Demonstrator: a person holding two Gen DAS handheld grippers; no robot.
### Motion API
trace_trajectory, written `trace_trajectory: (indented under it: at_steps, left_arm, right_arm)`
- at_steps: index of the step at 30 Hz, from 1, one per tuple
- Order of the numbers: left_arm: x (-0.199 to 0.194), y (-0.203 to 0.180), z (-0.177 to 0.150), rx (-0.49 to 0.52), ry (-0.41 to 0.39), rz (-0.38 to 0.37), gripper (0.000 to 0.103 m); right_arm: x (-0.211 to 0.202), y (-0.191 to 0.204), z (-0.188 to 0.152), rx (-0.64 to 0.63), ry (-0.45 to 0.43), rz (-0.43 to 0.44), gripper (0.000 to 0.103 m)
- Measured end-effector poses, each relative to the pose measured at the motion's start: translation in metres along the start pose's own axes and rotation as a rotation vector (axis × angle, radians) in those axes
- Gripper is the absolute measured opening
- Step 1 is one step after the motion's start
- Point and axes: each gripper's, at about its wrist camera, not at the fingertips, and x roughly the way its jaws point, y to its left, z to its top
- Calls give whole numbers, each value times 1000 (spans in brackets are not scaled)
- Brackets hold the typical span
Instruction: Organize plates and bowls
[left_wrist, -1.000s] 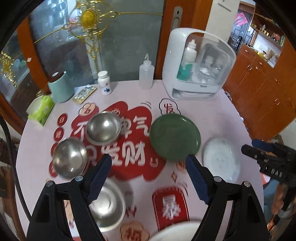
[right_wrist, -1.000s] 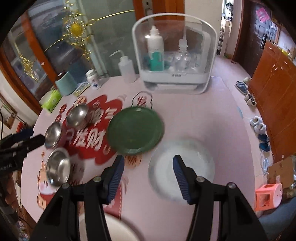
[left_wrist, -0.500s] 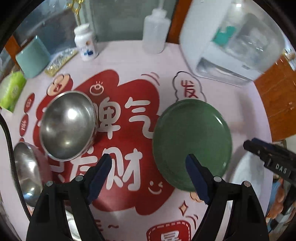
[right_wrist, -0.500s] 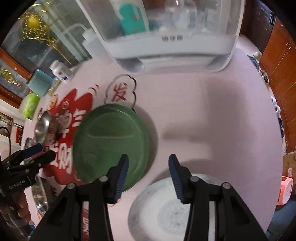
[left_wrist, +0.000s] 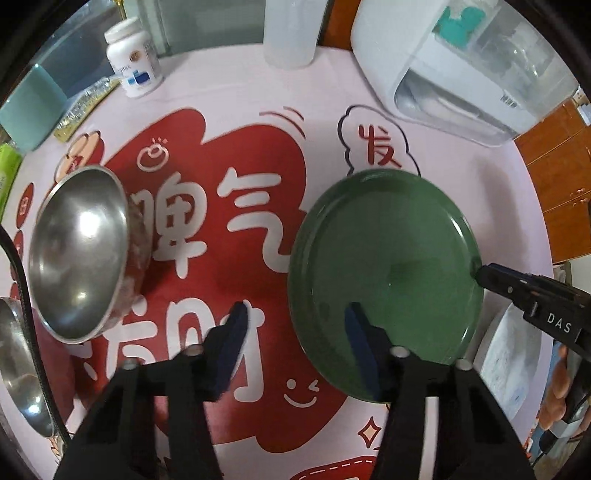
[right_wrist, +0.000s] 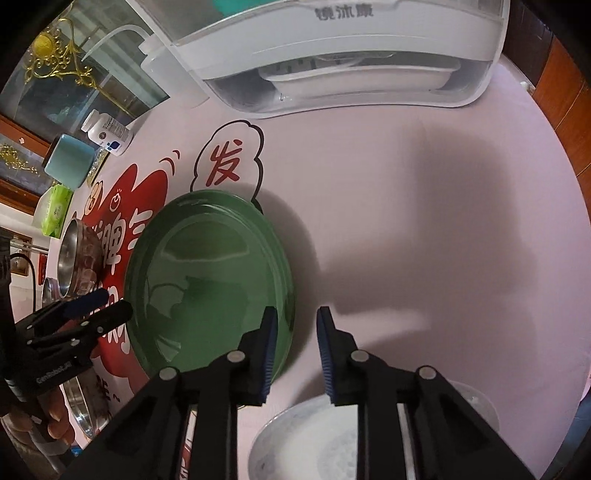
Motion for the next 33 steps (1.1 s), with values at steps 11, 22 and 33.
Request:
trace_trajectory:
  at_steps: [11,22,33]
  left_arm:
    - [15,2,-2,-17,42,-15,9]
    - [-30,2,-31,-16,7,-14,9]
    - [-126,-3,-99,22,-37,-25,9]
  right_arm:
    - [8,3,-2,-9,12,10,6]
    - [-24,15,-18,-28,-39,32,6]
    - [-102,44,-85,-53,-92,56,6]
